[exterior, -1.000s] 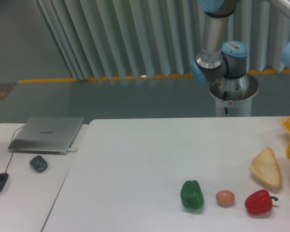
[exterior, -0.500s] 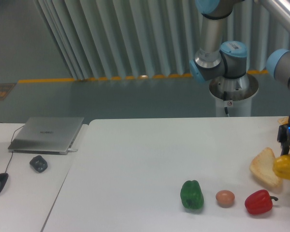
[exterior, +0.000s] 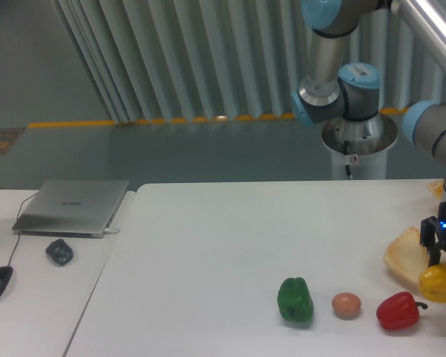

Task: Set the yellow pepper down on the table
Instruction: 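Open the gripper to release the yellow bell pepper, then lift the open gripper up away from the yellow pepper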

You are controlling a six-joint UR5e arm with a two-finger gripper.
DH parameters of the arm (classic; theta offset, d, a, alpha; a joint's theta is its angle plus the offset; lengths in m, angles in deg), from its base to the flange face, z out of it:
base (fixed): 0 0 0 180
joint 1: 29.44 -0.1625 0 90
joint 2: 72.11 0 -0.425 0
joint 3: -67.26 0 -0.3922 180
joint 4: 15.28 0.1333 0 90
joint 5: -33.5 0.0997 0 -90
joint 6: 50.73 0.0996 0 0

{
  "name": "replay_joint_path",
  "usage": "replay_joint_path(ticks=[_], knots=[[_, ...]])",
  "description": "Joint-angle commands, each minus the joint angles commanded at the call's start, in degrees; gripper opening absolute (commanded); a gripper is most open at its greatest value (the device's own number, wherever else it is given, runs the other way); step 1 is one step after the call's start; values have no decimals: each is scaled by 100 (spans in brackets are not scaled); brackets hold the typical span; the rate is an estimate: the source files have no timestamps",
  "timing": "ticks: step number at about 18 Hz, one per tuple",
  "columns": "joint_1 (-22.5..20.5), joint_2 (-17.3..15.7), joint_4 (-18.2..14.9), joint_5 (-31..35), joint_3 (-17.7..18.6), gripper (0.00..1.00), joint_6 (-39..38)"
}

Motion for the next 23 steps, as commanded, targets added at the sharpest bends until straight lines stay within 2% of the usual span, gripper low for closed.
replay_joint_path(ticks=[3, 5, 6, 7, 8, 11, 12, 14, 19, 23], knots=[[0, 35, 35, 0, 0, 46, 0], [0, 35, 35, 9, 9, 51, 0], [0, 27, 35, 35, 17, 55, 26], [-9, 27, 44, 35, 35, 77, 44], [-9, 27, 70, 44, 53, 82, 35], [-9, 9, 158, 255, 97, 83, 70], [-9, 0, 167, 264, 97, 93, 70], [-9, 0, 176, 264, 105, 99, 70], [0, -44, 185, 272, 114, 100, 114], [-26, -219, 106, 325, 70, 100, 623]])
